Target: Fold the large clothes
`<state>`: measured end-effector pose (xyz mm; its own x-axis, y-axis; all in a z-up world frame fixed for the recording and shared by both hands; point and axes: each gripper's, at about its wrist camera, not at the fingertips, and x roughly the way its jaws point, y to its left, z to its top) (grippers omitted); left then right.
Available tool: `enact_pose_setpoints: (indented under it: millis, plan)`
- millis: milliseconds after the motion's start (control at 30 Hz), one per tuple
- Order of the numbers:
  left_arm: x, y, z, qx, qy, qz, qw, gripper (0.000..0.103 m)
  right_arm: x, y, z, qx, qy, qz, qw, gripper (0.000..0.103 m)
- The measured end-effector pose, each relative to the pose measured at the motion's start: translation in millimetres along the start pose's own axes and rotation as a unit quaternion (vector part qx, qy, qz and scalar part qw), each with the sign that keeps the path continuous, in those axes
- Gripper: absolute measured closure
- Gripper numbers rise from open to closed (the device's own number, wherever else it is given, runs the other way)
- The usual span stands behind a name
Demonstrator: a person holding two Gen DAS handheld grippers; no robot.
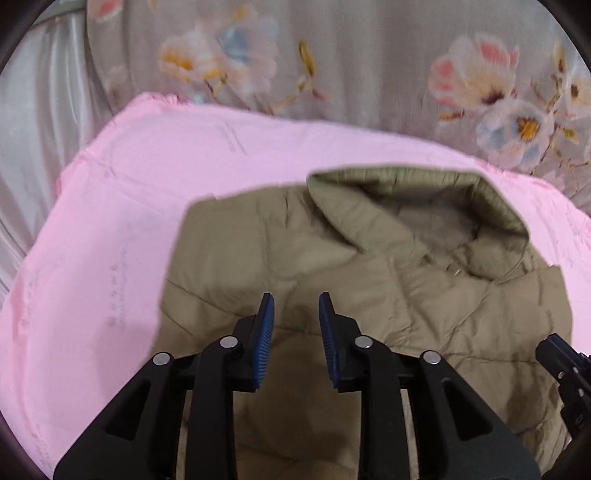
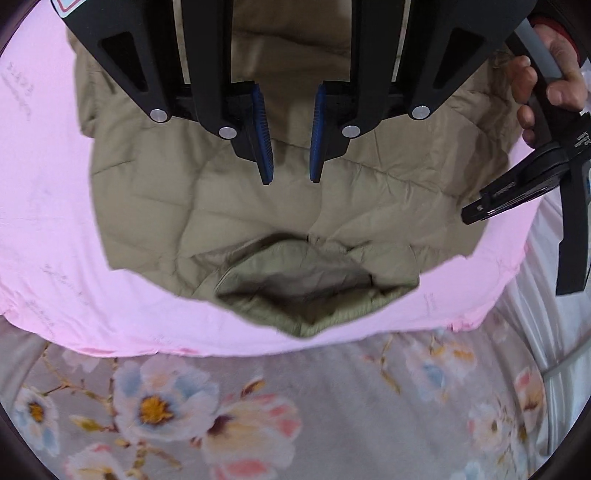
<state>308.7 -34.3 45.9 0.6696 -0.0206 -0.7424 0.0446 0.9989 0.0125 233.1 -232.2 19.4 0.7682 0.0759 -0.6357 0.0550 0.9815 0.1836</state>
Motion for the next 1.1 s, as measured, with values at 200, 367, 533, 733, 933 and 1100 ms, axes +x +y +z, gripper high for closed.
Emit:
enact_pose_setpoints:
  millis: [200, 367, 533, 733, 933, 1100]
  plan:
    - [15, 0, -33, 0.020, -0.023, 0.008, 0.9995, 0.078, 24, 3, -33, -0.020, 0.004, -0.006, 1.000, 0.081]
    - [19, -9, -37, 0.036, -0.024, 0.027, 0.9987, 0.078, 22, 6, -40, -0.026, -0.006, -0.020, 0.999, 0.082]
    - [24, -20, -37, 0.062, -0.016, 0.057, 0.9963, 0.078, 25, 4, -38, -0.023, 0.000, -0.017, 1.000, 0.081]
    - [24, -22, -37, 0.068, -0.013, 0.064, 0.9956, 0.078, 26, 2, -37, -0.018, 0.005, -0.012, 1.000, 0.081]
    - [8, 0, -23, 0.018, 0.016, -0.014, 0.9996, 0.065, 10, -17, -23, 0.033, 0.012, 0.058, 0.998, 0.047]
    - [0, 13, 25, -0.057, 0.017, -0.103, 0.9929, 0.041, 8, -47, 16, 0.115, -0.013, 0.101, 0.988, 0.045]
